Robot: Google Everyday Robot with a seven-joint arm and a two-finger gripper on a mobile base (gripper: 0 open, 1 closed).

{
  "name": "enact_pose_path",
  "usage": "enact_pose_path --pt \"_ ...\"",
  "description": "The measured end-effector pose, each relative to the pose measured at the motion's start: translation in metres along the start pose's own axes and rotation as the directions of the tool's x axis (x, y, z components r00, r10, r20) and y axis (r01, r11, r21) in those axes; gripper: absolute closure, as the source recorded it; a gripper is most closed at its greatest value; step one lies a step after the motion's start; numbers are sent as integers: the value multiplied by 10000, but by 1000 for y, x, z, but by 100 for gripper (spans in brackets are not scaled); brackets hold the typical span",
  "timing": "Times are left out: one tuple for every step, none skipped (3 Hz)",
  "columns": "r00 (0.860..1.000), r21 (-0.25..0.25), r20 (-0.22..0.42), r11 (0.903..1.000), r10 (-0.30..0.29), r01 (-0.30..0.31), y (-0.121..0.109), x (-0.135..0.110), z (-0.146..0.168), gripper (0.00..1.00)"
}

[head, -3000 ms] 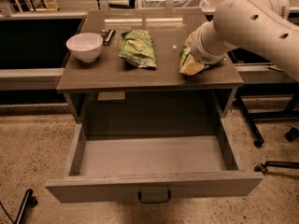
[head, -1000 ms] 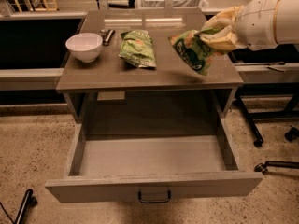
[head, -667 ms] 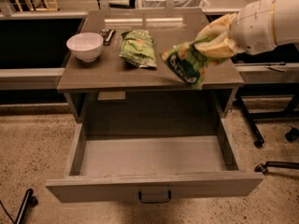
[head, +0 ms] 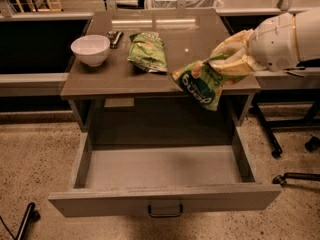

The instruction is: Place green rice chip bag into top drawer

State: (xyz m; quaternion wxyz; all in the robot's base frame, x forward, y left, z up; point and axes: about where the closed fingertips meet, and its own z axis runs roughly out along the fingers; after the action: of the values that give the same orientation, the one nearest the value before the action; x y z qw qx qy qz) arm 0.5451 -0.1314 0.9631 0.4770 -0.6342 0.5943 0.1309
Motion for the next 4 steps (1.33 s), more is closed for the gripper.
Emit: enact_pose_path --pt "9990 -128 423 9998 -126 131 31 -12 -2 100" --pt "9995 -417 272 9989 -183 194 80 -8 2 100" --pt "9995 -449 274 9988 -168 180 79 -8 4 100" --pt "9995 -448 274 9988 -168 180 79 -8 4 100"
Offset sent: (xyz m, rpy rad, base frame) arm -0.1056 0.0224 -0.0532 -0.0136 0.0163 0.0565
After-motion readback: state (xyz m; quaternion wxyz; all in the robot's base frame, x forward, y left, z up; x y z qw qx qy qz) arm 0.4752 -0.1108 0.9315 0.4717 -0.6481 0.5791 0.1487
